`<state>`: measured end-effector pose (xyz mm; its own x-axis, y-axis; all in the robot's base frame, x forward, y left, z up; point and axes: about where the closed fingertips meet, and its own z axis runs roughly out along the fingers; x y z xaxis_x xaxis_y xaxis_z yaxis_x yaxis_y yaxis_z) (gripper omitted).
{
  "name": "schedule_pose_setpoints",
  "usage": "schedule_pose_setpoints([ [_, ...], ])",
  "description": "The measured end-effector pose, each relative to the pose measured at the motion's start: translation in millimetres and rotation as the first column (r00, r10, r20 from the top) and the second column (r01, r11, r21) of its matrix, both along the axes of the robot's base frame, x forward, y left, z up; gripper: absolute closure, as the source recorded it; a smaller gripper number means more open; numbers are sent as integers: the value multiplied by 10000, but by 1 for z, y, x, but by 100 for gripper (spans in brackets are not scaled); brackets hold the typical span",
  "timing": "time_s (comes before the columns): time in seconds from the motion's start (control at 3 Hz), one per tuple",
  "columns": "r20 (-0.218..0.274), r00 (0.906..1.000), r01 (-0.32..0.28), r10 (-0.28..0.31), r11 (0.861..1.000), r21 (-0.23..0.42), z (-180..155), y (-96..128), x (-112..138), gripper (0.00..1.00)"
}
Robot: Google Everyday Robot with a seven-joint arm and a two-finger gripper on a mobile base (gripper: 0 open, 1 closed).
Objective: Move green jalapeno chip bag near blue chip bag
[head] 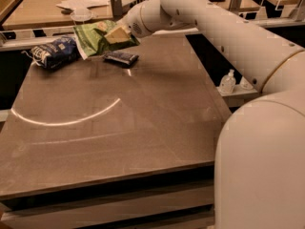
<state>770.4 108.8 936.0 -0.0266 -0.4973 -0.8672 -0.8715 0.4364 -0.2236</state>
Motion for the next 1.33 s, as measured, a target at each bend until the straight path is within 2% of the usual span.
schedule_pose_setpoints([
  [0.67, -758, 9963, -379, 399, 9989, 288, -17, 25, 0, 19],
  [1.0, -869, 9958, -241, 281, 9986, 467, -20, 24, -8, 0],
  [1.33, -883, 9961, 97, -44, 9981, 603, -22, 9, -16, 0],
])
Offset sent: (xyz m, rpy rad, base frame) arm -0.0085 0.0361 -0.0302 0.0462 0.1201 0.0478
